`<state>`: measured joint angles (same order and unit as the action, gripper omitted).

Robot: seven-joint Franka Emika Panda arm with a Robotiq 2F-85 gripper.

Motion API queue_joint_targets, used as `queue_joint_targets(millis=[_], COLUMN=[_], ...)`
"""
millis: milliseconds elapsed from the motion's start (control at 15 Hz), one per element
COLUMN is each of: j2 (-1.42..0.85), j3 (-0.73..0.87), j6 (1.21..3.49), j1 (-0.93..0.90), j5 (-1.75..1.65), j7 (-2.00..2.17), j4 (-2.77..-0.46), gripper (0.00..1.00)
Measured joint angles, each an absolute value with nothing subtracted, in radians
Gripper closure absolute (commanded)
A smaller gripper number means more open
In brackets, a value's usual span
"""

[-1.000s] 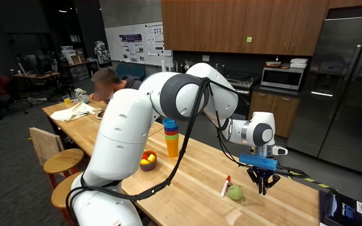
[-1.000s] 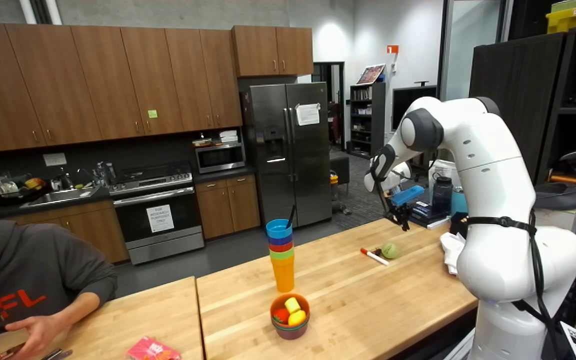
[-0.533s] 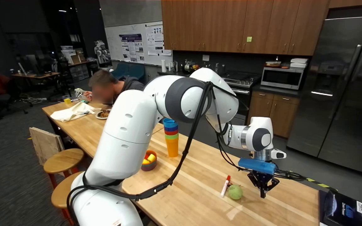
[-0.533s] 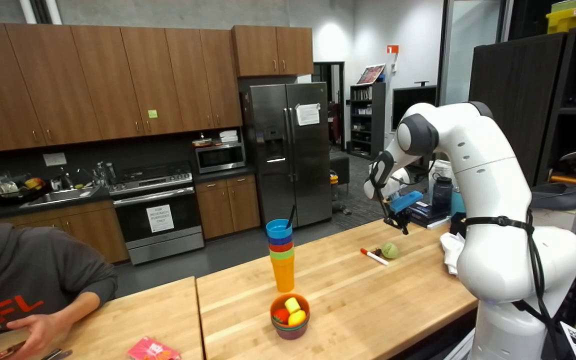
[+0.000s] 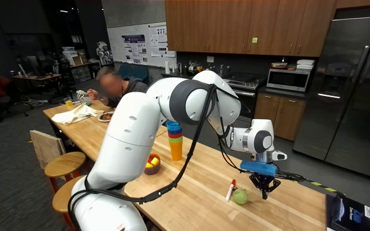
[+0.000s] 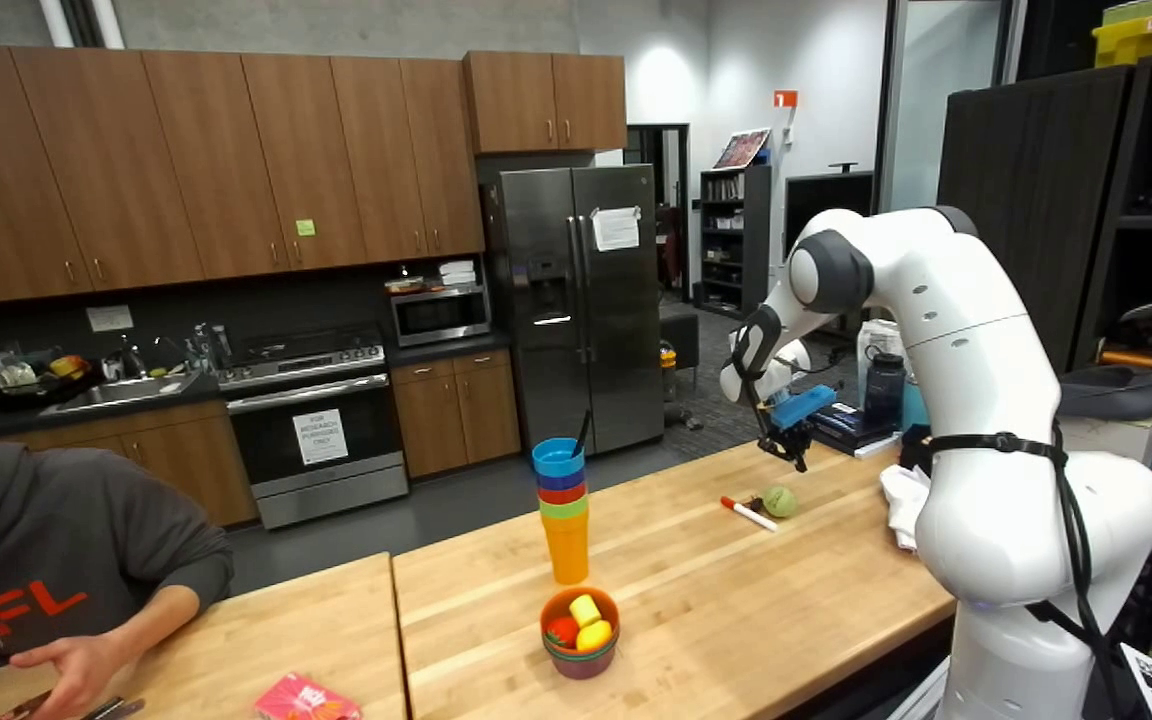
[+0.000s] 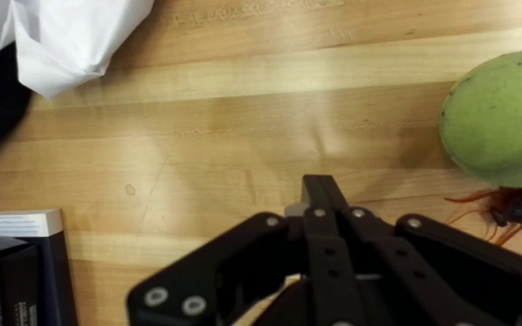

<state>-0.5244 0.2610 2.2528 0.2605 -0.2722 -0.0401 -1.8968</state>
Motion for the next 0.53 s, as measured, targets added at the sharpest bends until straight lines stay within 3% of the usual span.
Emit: queue_joint_targets(millis=[533], j2=[-0.524], j3=[0.239], j6=[2.276], j1=[0.227], j5=[-0.272], j7=[-0.040], j4=[-1.898], gripper=[1.00])
